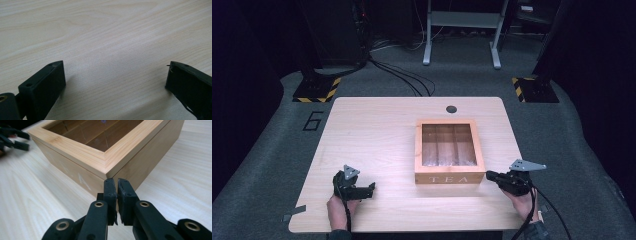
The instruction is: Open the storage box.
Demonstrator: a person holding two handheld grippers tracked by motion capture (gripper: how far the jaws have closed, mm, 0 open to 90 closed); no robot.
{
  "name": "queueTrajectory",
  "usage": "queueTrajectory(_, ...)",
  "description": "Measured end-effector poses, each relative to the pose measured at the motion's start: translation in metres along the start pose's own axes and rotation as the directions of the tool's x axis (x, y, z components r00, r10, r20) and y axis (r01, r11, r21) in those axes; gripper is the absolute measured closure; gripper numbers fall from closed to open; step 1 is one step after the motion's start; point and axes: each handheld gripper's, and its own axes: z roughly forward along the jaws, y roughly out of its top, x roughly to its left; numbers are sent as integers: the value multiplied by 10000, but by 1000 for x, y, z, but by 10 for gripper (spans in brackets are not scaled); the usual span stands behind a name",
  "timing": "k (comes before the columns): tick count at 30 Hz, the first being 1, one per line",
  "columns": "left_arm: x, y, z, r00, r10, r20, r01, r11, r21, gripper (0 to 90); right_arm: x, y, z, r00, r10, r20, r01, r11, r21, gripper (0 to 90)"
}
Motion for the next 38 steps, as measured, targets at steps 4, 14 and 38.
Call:
queueTrajectory(4, 0, 0, 0, 10000, 4, -2, -4, 10000, -1, 23, -1, -6, -2, 9998, -30, 192, 30, 10000, 48, 793)
queueTrajectory(14, 0, 0, 0, 10000, 3, -1, -3, 10000, -1, 23, -12, -40, 5, 9880, -18, 1545, -103, 9970, 772, 570)
queueTrajectory(38, 0, 0, 0, 10000, -1, -4, 1, 10000, -4, 23, -13, -40, 15, 9656, -138, 2598, -223, 9905, 1356, 172)
